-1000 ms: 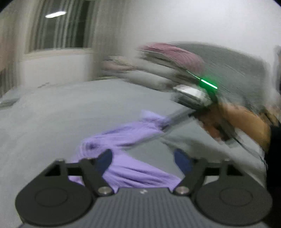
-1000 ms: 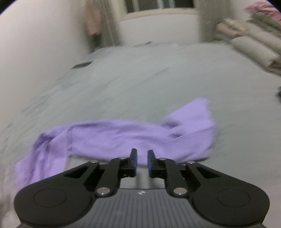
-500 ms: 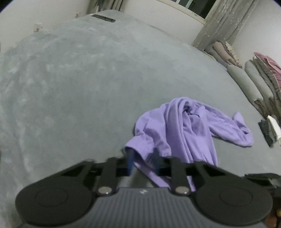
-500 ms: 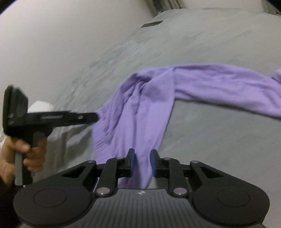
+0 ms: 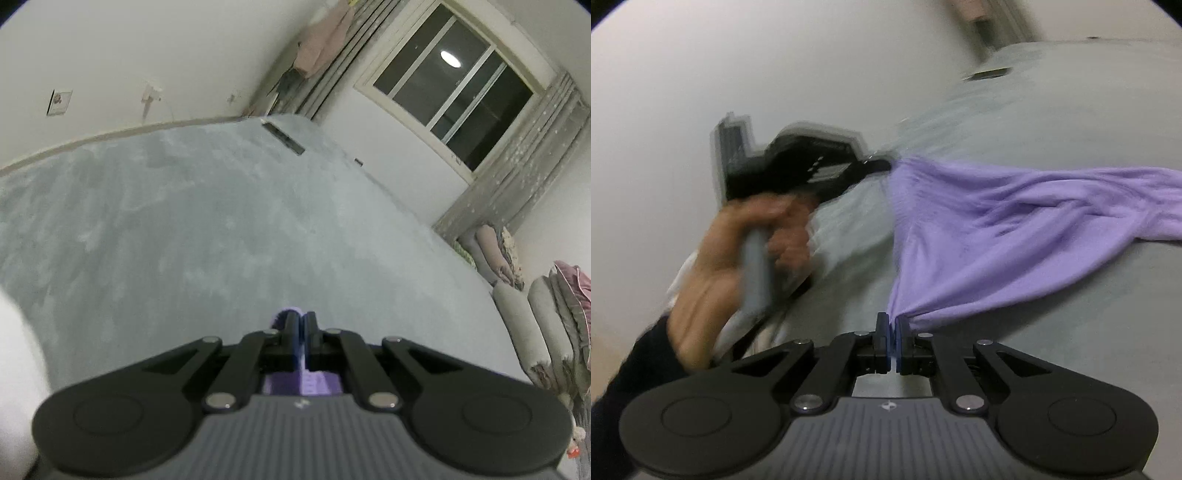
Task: Fold clothes
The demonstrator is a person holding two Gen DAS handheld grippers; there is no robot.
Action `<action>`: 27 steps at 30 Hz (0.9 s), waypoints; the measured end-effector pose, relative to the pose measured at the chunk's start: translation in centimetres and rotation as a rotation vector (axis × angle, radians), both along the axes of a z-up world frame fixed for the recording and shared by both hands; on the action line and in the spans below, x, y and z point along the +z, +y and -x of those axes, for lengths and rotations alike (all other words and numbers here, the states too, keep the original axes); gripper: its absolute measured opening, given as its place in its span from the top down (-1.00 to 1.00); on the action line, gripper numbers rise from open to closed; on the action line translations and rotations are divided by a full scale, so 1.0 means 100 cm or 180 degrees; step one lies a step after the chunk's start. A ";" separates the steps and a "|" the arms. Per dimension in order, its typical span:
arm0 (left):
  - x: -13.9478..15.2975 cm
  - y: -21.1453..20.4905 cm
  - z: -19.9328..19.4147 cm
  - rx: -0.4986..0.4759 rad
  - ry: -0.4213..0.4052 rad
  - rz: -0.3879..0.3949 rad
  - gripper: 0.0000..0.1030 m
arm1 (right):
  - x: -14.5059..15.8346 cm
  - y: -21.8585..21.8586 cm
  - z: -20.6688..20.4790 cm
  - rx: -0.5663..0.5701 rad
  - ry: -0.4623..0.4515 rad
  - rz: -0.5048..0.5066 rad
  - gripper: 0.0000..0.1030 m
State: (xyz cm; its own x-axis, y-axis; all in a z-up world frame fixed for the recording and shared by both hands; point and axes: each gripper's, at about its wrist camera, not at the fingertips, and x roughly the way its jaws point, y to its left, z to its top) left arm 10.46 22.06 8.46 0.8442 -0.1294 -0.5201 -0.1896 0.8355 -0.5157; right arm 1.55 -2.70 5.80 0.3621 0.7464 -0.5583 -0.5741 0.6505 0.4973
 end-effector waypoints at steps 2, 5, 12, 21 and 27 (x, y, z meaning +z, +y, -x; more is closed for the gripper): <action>0.000 -0.003 -0.008 -0.0004 0.0032 -0.0096 0.97 | -0.003 0.017 0.006 0.0085 -0.0040 -0.0096 0.94; -0.004 -0.003 -0.015 0.0009 0.0119 -0.0083 0.97 | -0.006 0.029 0.007 0.0089 -0.0085 -0.0186 0.94; -0.029 0.010 -0.020 0.0149 0.0325 -0.0032 0.93 | -0.013 0.014 -0.012 -0.0126 -0.0209 0.0302 0.88; -0.039 0.011 -0.013 0.0070 0.0427 0.0048 0.07 | -0.010 -0.123 -0.064 -0.1829 -0.0322 0.1055 0.24; -0.050 -0.004 -0.017 -0.0057 0.0589 -0.0272 -0.32 | -0.027 -0.208 -0.088 -0.2768 0.0055 0.0786 0.21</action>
State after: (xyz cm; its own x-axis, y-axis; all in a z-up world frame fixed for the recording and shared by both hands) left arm 12.19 21.69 3.46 0.7311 -0.0923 -0.6760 -0.2593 0.8789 -0.4004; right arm 10.36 -23.49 3.12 0.7327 0.0712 -0.6769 0.1764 0.9406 0.2899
